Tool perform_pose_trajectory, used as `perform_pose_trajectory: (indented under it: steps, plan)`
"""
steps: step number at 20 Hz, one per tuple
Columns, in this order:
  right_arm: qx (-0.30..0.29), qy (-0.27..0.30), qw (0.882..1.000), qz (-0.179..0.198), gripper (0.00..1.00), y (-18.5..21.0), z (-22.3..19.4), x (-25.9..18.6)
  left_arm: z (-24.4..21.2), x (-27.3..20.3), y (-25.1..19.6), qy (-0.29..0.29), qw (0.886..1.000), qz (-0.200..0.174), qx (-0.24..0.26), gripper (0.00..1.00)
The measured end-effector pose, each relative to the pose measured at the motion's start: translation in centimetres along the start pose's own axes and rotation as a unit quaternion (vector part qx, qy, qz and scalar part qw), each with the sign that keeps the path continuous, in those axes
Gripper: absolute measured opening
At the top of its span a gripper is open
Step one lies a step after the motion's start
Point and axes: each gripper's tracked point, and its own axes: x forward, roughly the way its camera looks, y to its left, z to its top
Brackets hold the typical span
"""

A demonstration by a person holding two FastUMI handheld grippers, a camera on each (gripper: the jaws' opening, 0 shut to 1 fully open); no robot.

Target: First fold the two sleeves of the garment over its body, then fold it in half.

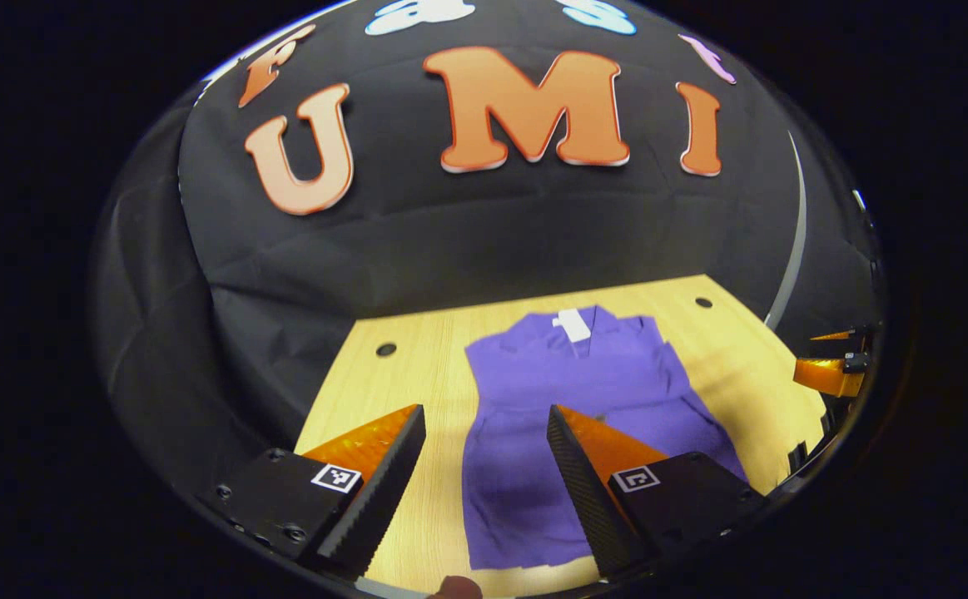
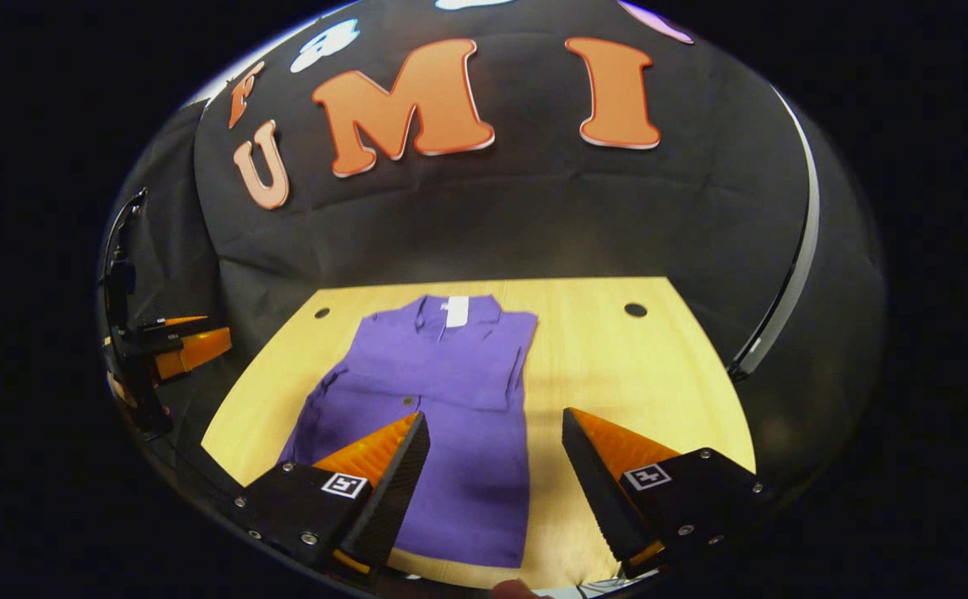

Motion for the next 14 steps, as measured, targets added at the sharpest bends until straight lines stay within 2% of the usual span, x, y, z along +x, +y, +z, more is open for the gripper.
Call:
perform_pose_trajectory:
  steps: [8,11,14]
  plan:
    - [-0.005,0.116,0.993,-0.002,0.96,0.0,-8.8,1.9,-12.3,1.7,2.0,0.118,0.993,0.008,-0.007,0.92]
    - [0.014,0.171,0.985,0.005,0.96,-0.2,-12.9,2.4,-17.2,3.0,1.7,0.168,0.985,0.006,-0.023,0.94]
    - [0.027,0.227,0.974,-0.011,0.97,-1.0,-17.2,2.3,-20.5,3.8,2.0,0.212,0.977,0.006,-0.03,0.94]
